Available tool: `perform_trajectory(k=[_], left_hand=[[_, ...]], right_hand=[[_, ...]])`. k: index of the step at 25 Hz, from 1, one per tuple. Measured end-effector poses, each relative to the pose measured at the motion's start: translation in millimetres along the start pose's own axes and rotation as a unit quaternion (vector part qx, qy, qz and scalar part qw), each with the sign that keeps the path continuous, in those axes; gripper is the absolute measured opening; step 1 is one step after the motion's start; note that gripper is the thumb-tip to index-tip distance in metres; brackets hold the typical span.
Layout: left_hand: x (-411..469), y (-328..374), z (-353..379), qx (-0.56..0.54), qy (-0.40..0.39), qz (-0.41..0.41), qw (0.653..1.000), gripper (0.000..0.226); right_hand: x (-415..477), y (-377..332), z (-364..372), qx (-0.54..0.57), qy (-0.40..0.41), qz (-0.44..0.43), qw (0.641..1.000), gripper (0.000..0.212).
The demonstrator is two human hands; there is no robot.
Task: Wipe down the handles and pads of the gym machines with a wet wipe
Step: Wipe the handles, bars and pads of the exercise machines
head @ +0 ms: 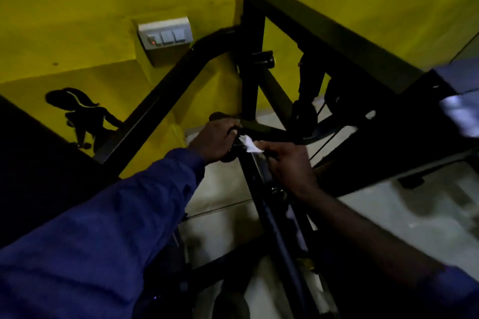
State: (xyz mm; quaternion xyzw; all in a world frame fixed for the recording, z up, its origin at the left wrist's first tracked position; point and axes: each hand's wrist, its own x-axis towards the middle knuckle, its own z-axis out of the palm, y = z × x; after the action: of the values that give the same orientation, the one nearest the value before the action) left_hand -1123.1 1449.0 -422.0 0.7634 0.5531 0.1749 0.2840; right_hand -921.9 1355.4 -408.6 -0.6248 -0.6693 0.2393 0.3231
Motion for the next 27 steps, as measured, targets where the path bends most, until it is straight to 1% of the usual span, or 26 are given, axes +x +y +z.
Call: perform_trajectory(k=[2, 3, 5, 6, 8, 10, 12, 14, 15, 16, 18, 20, 22, 23, 24, 25, 27], left_hand=[[24.6, -6.2, 9.3, -0.003, -0.039, 0.027, 0.999, 0.029], [31.1, -6.6, 13.0, -0.007, -0.046, 0.040, 0.998, 0.029], [36.5, -9.5, 21.0, -0.012, -0.021, 0.043, 0.999, 0.031], [37.4, -11.5, 23.6, -0.007, -0.004, 0.037, 0.999, 0.031], [37.8, -14.7, 27.6, 0.006, 0.017, 0.034, 0.999, 0.033], [37.9, -15.3, 27.8, 0.007, 0.031, 0.044, 0.999, 0.036], [39.2, -15.9, 28.6, 0.006, 0.033, 0.051, 0.998, 0.036], [39.9, -16.5, 30.0, 0.007, 0.035, 0.068, 0.997, 0.036], [40.4, -18.5, 30.7, 0.008, 0.037, 0.078, 0.996, 0.035], [40.8, -19.8, 31.1, 0.008, 0.042, 0.088, 0.995, 0.035], [42.1, -22.4, 32.3, 0.002, 0.052, 0.088, 0.995, 0.035], [43.2, -23.8, 34.3, -0.001, 0.048, 0.077, 0.996, 0.035], [43.0, -25.9, 35.5, 0.001, 0.045, 0.082, 0.996, 0.036], [43.4, -27.1, 36.1, 0.000, 0.045, 0.086, 0.995, 0.036], [43.5, -27.1, 35.7, 0.001, 0.045, 0.086, 0.995, 0.035], [43.8, -26.8, 36.2, 0.003, 0.044, 0.082, 0.996, 0.035], [44.6, -26.1, 36.4, 0.008, 0.050, 0.080, 0.995, 0.034]], right_hand=[[8.4, -3.4, 21.5, -0.010, -0.101, 0.004, 0.995, 0.032], [3.9, -4.9, 26.7, -0.027, -0.113, -0.009, 0.993, 0.035], [-17.1, -2.8, 25.7, -0.035, -0.094, -0.058, 0.993, 0.038], [-32.5, -3.3, 18.9, -0.038, -0.088, -0.068, 0.993, 0.038], [-67.9, -4.9, 1.8, -0.022, -0.078, -0.040, 0.996, 0.038], [-94.4, -8.7, -2.7, -0.019, -0.048, 0.001, 0.999, 0.032], [-84.9, -6.4, 8.9, -0.039, -0.033, -0.008, 0.999, 0.027], [-47.9, -8.8, 32.7, -0.069, -0.056, -0.024, 0.996, 0.018], [-26.5, -12.6, 43.5, -0.097, -0.047, -0.031, 0.994, 0.012], [-7.0, -17.8, 49.5, -0.101, -0.025, -0.011, 0.995, 0.008], [7.5, -22.1, 46.0, -0.040, 0.013, 0.096, 0.995, 0.018], [-18.8, -21.1, 30.5, 0.041, -0.003, 0.190, 0.981, 0.025], [-55.7, -22.3, 11.1, 0.120, -0.031, 0.264, 0.957, 0.025], [-66.1, -19.2, 5.8, 0.191, -0.035, 0.302, 0.933, 0.026], [-66.9, -14.4, 4.6, 0.277, -0.036, 0.338, 0.899, 0.027], [-60.0, -8.8, 7.4, 0.360, -0.042, 0.367, 0.857, 0.030], [-30.0, -0.1, 21.9, 0.493, -0.092, 0.419, 0.757, 0.037]])
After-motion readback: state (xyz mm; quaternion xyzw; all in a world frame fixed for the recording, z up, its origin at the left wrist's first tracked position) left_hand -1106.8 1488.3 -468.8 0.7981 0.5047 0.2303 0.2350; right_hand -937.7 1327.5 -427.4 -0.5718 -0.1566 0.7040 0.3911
